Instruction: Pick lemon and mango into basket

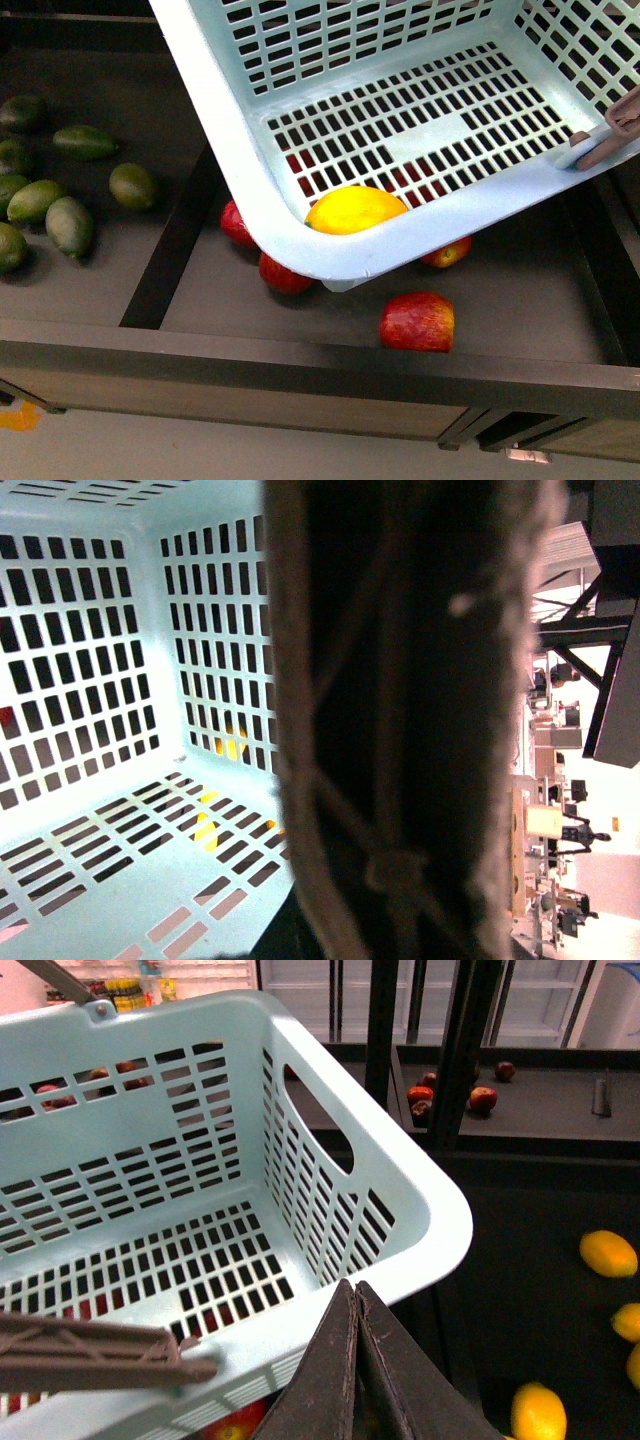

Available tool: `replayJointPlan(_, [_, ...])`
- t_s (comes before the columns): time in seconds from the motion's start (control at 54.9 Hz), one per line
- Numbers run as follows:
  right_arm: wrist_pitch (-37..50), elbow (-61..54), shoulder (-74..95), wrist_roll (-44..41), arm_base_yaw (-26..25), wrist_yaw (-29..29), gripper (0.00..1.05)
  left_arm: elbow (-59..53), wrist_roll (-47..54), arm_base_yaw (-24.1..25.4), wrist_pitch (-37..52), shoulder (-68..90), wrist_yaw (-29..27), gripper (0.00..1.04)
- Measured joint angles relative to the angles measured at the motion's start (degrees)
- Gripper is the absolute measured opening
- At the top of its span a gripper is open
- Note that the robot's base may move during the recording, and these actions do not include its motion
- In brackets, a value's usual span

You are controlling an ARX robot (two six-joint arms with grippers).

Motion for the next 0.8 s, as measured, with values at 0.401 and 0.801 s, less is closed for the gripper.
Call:
replayJointPlan(0.401, [-6.27, -6.91, -13.05, -0.02, 0.00, 0.09, 0.07, 0.00, 0.17, 0.00, 0.00, 0.00, 0.02, 0.04])
replayJointPlan(0.801, [-6.36, -7.02, -13.68, 0.00, 0.00, 0.17, 0.76, 0.00, 0.07, -0.02, 0.00, 0.00, 0.28, 0.04])
